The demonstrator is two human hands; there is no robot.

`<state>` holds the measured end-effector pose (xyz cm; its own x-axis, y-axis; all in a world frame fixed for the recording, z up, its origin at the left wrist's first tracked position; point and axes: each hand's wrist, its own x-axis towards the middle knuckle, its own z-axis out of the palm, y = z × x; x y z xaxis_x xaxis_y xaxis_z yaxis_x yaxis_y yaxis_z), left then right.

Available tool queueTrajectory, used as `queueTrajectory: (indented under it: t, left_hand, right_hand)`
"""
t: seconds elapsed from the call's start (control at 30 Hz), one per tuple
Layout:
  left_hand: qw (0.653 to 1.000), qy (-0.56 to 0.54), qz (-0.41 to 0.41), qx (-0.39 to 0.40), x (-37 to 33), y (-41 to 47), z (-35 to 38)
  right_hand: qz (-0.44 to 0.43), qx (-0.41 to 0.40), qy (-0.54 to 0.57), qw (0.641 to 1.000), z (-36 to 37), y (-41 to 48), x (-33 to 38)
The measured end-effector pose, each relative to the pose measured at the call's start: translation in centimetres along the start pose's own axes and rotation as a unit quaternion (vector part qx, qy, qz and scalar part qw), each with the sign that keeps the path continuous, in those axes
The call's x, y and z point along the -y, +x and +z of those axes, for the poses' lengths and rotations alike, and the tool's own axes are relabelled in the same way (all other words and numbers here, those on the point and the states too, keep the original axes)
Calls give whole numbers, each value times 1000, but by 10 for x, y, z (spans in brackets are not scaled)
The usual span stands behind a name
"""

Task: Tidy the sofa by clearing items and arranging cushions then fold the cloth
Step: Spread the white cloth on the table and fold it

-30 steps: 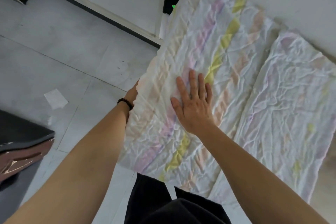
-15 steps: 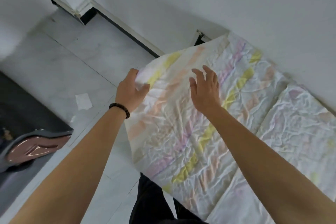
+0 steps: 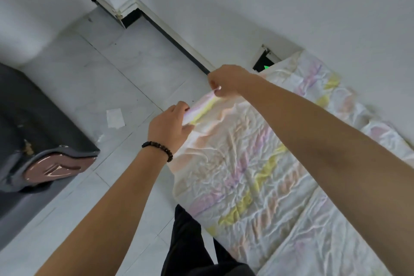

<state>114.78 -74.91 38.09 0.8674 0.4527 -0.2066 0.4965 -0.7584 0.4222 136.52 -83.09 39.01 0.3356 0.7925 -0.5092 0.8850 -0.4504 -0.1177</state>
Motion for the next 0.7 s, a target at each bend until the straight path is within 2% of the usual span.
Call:
queueTrajectory:
  t: [0.07,0.1,0.2,0.27,0.33,0.4,0.43,0.47,0.53,0.57,0.63,0.7]
  left_hand:
    - [999,-1,-40,13,-2,-4,-7]
    - [999,-8,-40,-4,-5,-7,-9]
    - [991,-38,58,-110,-20,-30,0]
    - [978,-39,146,-142,-31,-56,19]
    - [971,-2,223,-83,-43,-83,43]
    - [961,64,256,86,-56,-105,65]
    - [951,94,246,163,-61,-113,74]
    - [944,114,228,208,-64,-119,80]
    - [943,125,209,227,-66,-122,85]
    - [947,118,204,218,-66,-121,85]
    - [952,78,191,225,-63,-116,82]
    - [947,14,157,281,-58,-108,77]
  right_hand:
    - [6,-155,-6,988,0,-11,-5]
    - [6,-229,14,973,3,-21,-7]
    - [31,-389,62,919,33,-75,-11]
    - [78,-432,61,896,72,-122,-17]
    - [163,-393,46,904,120,-165,-23]
    - [242,-278,43,929,164,-199,-22]
    - [262,-238,65,933,180,-212,-18]
    - [274,-226,94,930,190,-221,-14]
    - [298,-233,157,912,193,-231,-4]
    - [319,-237,199,896,188,-232,1]
    - [392,-214,328,832,174,-229,11]
    - [441,-129,456,762,161,-220,21]
